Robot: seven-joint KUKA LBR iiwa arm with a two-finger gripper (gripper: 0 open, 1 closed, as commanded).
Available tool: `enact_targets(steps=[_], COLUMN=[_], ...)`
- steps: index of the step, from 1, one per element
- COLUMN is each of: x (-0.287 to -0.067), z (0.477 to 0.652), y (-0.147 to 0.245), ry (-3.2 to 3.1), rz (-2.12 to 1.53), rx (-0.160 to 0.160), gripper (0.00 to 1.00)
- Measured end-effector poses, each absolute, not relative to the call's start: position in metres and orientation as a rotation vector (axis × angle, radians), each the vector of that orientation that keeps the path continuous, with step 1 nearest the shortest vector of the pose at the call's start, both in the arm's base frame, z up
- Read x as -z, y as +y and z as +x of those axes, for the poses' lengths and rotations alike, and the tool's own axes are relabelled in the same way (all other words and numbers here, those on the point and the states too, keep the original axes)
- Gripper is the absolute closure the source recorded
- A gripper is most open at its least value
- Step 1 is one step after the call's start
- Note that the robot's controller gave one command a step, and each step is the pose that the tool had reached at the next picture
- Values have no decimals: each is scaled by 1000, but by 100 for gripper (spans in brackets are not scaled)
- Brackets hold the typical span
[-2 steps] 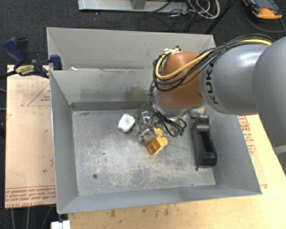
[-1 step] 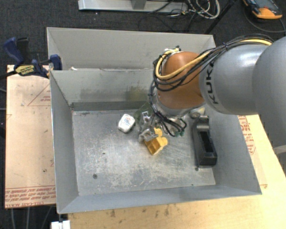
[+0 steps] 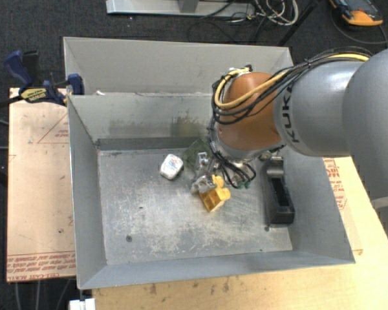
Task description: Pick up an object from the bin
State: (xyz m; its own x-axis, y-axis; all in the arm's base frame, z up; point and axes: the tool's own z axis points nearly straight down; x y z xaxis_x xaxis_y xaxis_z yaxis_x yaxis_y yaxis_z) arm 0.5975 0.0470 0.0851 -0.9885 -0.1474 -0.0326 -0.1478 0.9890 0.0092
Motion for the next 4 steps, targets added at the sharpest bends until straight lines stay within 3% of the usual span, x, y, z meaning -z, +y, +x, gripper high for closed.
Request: enact_targets(steps=[1,2,3,4], x=[-85,-80,-77,-77], z=[589,553,528,528], y=[33,11,3,3], ry=[3113,3117,3106,3105], rz=[-37,19,482,482], rx=[-18,-4,-6,-6], gripper=[100,0,100,100])
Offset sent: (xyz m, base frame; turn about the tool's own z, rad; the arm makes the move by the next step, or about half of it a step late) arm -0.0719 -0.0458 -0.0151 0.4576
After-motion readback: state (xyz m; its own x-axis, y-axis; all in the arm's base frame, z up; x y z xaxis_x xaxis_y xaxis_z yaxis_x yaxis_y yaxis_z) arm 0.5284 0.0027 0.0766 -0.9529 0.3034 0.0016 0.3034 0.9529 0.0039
